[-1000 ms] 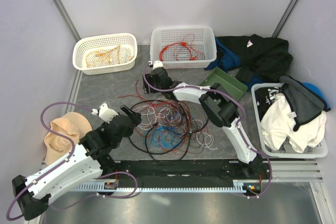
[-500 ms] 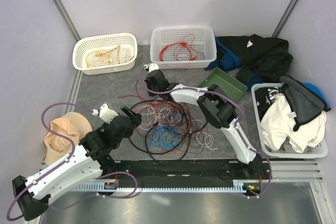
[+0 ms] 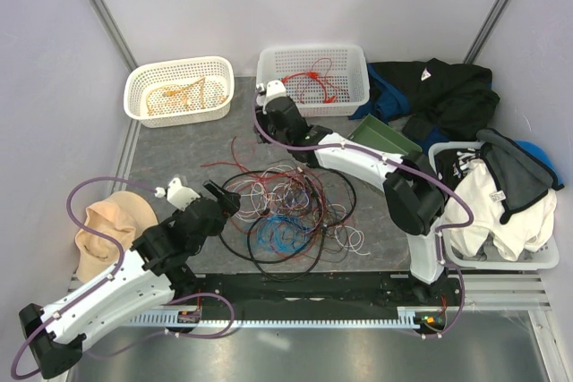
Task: Untangle the cables
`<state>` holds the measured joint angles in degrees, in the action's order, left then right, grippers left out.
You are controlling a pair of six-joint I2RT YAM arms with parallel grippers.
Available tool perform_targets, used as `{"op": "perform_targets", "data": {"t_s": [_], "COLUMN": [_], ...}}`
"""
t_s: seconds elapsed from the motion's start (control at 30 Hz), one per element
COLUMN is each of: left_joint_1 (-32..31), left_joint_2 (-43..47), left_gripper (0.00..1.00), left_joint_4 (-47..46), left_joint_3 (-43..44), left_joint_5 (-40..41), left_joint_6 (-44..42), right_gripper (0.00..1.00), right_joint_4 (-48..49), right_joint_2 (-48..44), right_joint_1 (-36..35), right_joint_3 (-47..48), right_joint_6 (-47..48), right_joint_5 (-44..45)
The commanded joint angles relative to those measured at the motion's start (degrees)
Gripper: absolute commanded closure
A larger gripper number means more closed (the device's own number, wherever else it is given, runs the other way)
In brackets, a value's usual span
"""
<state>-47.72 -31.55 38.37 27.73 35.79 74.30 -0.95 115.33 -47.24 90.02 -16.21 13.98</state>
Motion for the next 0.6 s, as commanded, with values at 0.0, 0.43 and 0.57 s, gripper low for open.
{"op": "perform_targets", "data": {"t_s": [0.0,0.43,0.57], "left_joint_1": [-0.09,-0.09,-0.09], "left_joint_2": [0.17,2.81,2.63], "left_gripper": [0.0,0.0,0.0], "left_joint_4": [-1.9,-1.46,-1.37], "left_joint_3": [-0.04,-0.04,-0.74], "left_joint_5": [1.21,0.07,-0.81], "left_joint_6": [-0.3,-1.44,-0.83], "right_gripper": [0.4,0.36,0.36], "right_joint_4": [-3.43,-1.16,0.42], "right_joint_2": [0.68,12.11,13.87], "right_joint_1": [-0.3,-0.75,-0.31], "right_joint_3": [4.02,7.8,8.24], "right_joint_6": [0.21,-0.58,-2.07], "right_joint_5": [-5.89,-7.74,-8.09]}}
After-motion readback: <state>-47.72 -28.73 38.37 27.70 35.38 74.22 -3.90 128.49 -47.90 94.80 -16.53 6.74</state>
